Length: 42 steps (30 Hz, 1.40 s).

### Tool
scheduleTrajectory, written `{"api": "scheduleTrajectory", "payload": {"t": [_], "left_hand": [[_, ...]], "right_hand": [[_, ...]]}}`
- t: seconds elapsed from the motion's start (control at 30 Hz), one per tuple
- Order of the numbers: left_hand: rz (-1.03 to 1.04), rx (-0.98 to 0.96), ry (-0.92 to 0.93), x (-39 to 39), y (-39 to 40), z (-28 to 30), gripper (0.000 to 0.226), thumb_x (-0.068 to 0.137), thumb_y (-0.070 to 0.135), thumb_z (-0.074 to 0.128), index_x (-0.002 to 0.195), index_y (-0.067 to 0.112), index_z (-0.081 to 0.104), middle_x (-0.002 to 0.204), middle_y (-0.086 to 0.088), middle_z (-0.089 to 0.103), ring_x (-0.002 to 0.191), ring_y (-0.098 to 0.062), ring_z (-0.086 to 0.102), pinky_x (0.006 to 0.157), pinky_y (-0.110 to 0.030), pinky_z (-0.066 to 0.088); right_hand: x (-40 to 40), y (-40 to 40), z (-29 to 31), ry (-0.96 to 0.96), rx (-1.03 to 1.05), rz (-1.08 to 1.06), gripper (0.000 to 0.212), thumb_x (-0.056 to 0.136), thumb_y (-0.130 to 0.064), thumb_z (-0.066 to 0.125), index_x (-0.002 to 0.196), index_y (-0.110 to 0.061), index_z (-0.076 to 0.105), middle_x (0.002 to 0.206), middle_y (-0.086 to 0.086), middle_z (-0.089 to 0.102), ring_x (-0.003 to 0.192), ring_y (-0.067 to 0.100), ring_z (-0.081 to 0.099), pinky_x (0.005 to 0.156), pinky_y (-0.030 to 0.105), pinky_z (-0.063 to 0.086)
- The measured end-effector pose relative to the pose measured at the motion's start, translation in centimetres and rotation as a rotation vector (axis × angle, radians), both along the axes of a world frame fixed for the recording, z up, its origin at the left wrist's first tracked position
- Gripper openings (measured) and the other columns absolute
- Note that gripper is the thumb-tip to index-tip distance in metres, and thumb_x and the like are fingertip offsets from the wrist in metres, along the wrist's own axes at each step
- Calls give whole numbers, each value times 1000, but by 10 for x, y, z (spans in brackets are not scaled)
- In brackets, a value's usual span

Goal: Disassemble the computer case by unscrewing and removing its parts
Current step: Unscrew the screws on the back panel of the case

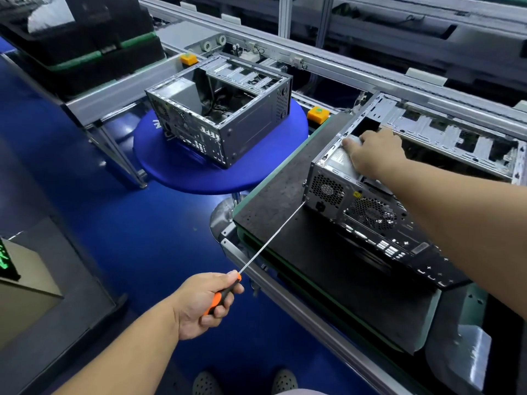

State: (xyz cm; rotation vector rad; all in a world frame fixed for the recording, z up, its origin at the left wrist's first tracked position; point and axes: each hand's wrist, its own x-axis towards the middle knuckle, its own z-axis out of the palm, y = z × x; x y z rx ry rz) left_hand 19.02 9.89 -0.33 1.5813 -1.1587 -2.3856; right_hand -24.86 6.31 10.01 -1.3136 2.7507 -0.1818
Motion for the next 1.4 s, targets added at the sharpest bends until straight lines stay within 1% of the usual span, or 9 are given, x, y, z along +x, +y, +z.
{"api": "scheduleTrajectory", "payload": {"t": [0.1, 0.2, 0.33, 0.4, 0.47, 0.63, 0.9, 1.2, 1.4], "left_hand": [[16, -66, -15, -1, 5, -1, 28, 96, 32, 76, 99, 8, 62, 73, -8, 56, 54, -15, 45, 37, -22, 28], [10, -173, -68, -3, 12, -3, 25, 96, 25, 77, 95, 11, 56, 73, -9, 60, 55, -17, 49, 41, -25, 31], [-17, -280, -124, -8, 15, -1, 28, 97, 32, 76, 87, 13, 58, 71, -8, 65, 55, -17, 53, 45, -29, 36], [-33, -319, -143, -9, 15, 0, 29, 97, 35, 76, 85, 14, 59, 72, -8, 68, 57, -18, 55, 47, -30, 39], [-43, -350, -167, -9, 15, 1, 29, 97, 35, 75, 88, 12, 61, 72, -8, 70, 59, -18, 57, 49, -31, 41], [-57, -380, -202, -8, 14, 2, 28, 98, 36, 74, 93, 10, 63, 75, -6, 72, 61, -16, 59, 52, -30, 45], [-71, -420, -243, -11, 14, 4, 29, 98, 36, 73, 93, 9, 63, 74, -6, 71, 60, -17, 58, 52, -29, 45], [47, -100, -121, -9, 16, 5, 45, 102, 49, 64, 95, 8, 79, 77, -9, 66, 58, -17, 56, 48, -24, 42], [67, -247, -146, -6, 26, -1, 37, 97, 48, 71, 104, 12, 76, 79, -7, 70, 62, -16, 57, 50, -26, 42]], "right_hand": [[10, 4, 8, -22, -36, -49, 62, 101, -63, 38, 127, -10, 58, 132, 23, 47, 121, 43, 47, 99, 51, 47], [38, 18, 13, -70, -411, 90, 43, 100, -38, 52, 136, -15, 57, 133, 14, 54, 126, 33, 48, 106, 43, 40], [105, 50, 12, -339, -828, 379, 15, 91, -29, 59, 103, -29, 67, 84, -15, 66, 72, 9, 59, 66, 21, 47], [131, 59, -5, -529, -796, 419, 9, 88, -24, 61, 93, -28, 67, 70, -9, 65, 56, 11, 56, 49, 21, 44], [144, 61, -30, -584, -657, 306, 11, 85, -20, 61, 83, -28, 69, 70, -10, 68, 61, 8, 61, 52, 17, 46], [142, 48, -92, -1189, -396, -559, 19, 92, -23, 66, 77, -12, 61, 57, 1, 39, 37, 16, 31, 39, 18, 27], [135, 16, -121, -1642, -369, -539, 35, 111, -40, 36, 96, -21, 61, 39, -10, 20, 31, 5, 10, 30, 17, 9], [135, 13, -131, -1613, -458, -570, 32, 106, -39, 52, 83, -19, 61, 47, -9, 19, 33, 5, 12, 32, 16, 10], [132, 10, -137, -1620, -458, -574, 32, 106, -39, 53, 84, -18, 60, 45, -9, 19, 33, 5, 12, 31, 16, 11]]}}
